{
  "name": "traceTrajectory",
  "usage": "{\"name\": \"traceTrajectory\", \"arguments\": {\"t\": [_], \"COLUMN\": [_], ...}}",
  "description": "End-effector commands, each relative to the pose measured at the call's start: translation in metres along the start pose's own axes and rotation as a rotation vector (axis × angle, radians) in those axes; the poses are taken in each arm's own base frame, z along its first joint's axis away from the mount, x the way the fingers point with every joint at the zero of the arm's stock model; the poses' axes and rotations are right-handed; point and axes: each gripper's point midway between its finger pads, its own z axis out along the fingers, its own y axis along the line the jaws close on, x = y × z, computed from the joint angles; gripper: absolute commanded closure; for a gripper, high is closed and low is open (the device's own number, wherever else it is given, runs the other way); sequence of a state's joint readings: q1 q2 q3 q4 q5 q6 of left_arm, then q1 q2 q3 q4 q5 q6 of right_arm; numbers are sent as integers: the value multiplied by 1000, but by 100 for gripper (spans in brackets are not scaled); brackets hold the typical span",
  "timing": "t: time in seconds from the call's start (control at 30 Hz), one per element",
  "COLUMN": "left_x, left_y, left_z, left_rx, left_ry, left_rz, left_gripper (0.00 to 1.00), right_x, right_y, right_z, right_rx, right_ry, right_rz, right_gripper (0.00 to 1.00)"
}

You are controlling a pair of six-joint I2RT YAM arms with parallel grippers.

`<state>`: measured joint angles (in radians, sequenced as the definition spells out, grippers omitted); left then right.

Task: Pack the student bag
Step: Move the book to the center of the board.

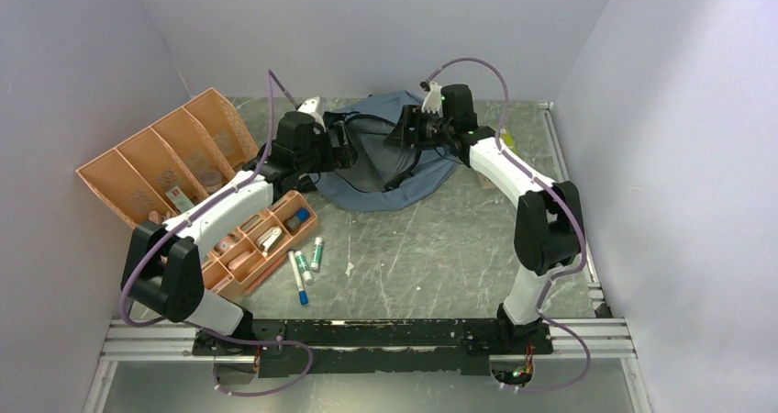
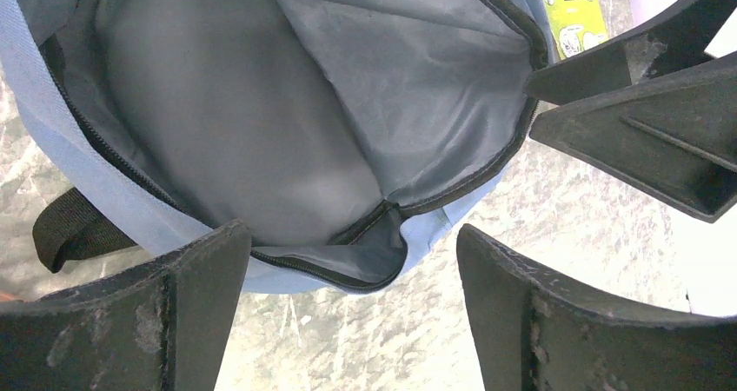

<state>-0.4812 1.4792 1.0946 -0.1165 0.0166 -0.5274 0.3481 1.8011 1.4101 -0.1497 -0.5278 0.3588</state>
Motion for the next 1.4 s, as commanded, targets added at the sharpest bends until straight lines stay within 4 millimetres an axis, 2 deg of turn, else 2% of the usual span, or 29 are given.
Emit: {"name": "traceTrajectory", "arguments": {"t": [0.0, 0.1, 0.27, 0.37, 0.47, 0.53, 0.67, 0.7, 0.87, 1.0, 1.1, 1.13, 1.17, 1.23, 1.37], "left_x": [-13, -16, -20, -17, -6, 2, 15, 18, 27, 26, 24, 23, 23, 24, 20], "left_y": [-14, -18, -23, -24, -27, -31, -38, -39, -42, -43, -44, -47, -48, -48, -45], "left_z": [-8, -12, -19, -23, -27, -29, -37, -39, -52, -62, -66, -67, -66, -64, -68], "left_rx": [70, 93, 116, 123, 139, 149, 166, 167, 173, 168, 171, 181, 183, 176, 154], "left_ry": [-40, -49, -55, -60, -38, -26, -11, -5, -1, -10, -22, -20, -14, -1, -19], "left_rz": [34, 67, 128, 130, 126, 126, 122, 120, 118, 127, 125, 128, 134, 148, 144], "left_gripper": [8, 8, 7, 7, 7, 7, 7, 7, 7, 7, 6, 7, 7, 7, 6], "right_x": [-3, -12, -19, -12, -6, -7, -19, -32, -60, -61, -61, -63, -63, -63, -75], "right_y": [-3, -24, -72, -113, -156, -180, -223, -231, -276, -318, -341, -356, -365, -373, -375], "right_z": [-16, -34, -83, -111, -135, -142, -140, -141, -132, -123, -112, -119, -118, -118, -118], "right_rx": [53, 220, 515, 707, 866, 930, 1016, 1039, 1103, 1195, 1202, 1213, 1208, 1215, 1194], "right_ry": [-25, -92, -213, -243, -237, -227, -204, -227, -267, -250, -235, -246, -241, -242, -285], "right_rz": [-40, -36, 48, 114, 164, 178, 199, 196, 206, 210, 237, 256, 267, 258, 217], "right_gripper": [29, 29, 26, 17, 8, 5, 3, 3, 3, 2, 2, 2, 2, 2, 2]}}
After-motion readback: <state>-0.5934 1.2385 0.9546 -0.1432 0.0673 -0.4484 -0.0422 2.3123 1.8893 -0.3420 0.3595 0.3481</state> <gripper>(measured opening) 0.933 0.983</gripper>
